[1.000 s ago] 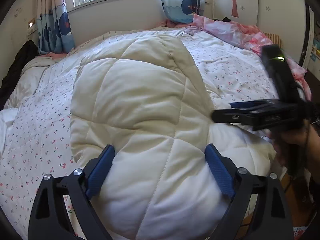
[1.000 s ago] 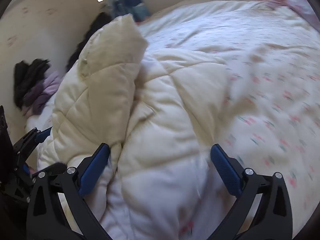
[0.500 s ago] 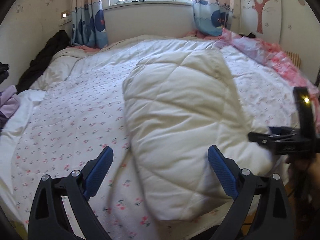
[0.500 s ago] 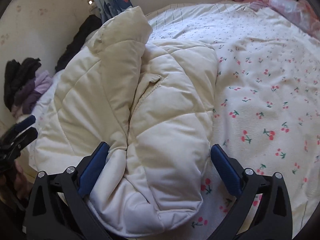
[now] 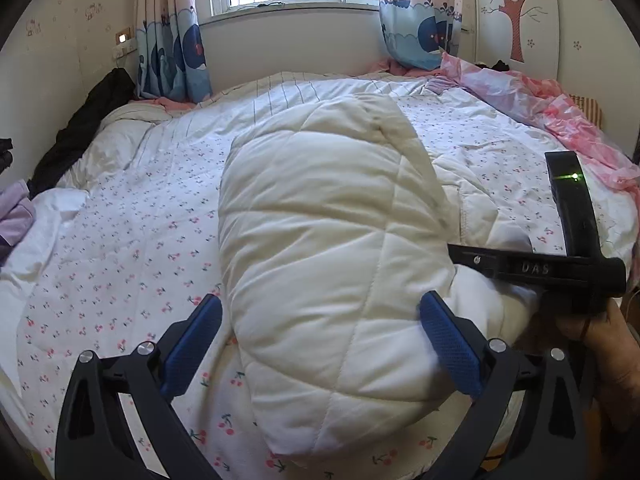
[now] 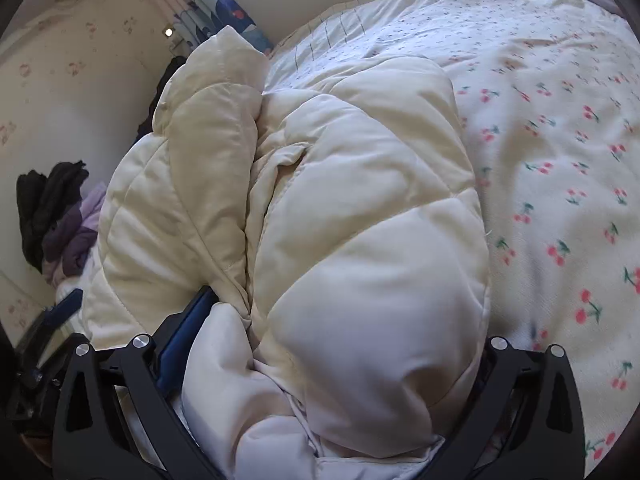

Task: Fold large clothes

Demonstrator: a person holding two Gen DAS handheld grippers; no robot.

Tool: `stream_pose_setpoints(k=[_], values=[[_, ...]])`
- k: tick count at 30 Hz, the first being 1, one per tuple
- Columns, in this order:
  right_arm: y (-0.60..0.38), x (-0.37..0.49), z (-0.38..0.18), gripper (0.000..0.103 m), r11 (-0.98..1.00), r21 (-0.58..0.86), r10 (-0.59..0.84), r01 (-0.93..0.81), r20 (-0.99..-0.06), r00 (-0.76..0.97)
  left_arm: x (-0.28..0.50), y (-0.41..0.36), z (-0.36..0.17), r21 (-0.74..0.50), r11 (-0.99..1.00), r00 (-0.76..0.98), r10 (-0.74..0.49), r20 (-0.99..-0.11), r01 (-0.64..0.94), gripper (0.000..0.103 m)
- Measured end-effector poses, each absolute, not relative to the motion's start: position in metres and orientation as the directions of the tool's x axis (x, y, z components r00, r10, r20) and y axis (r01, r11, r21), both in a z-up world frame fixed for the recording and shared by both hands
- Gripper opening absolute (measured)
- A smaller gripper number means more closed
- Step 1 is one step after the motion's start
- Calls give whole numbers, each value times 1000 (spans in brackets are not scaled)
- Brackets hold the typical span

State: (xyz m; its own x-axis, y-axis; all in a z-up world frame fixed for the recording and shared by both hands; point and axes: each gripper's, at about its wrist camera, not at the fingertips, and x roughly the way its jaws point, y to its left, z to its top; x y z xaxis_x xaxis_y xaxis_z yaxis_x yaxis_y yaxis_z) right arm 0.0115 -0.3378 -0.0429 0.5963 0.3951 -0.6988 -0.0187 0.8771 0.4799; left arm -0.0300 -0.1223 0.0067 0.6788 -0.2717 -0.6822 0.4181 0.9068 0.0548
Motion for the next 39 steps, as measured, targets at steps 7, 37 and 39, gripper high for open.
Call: stream_pose_setpoints(k=[7,37,39], values=[[-350,-27,-34,96,927,366,345,-79,-755,558,-35,-131,-6,36,885,636,-305,-709,464,96],[-302,-155,70,96,989,143,116,-28,-661,742,-80,-124,43,36,941,666,-212,-715,337,96],[-294,-159,79,96,993,114,93,-23,-660,746,-84,-122,47,33,943,671,-210,-711,330,96]])
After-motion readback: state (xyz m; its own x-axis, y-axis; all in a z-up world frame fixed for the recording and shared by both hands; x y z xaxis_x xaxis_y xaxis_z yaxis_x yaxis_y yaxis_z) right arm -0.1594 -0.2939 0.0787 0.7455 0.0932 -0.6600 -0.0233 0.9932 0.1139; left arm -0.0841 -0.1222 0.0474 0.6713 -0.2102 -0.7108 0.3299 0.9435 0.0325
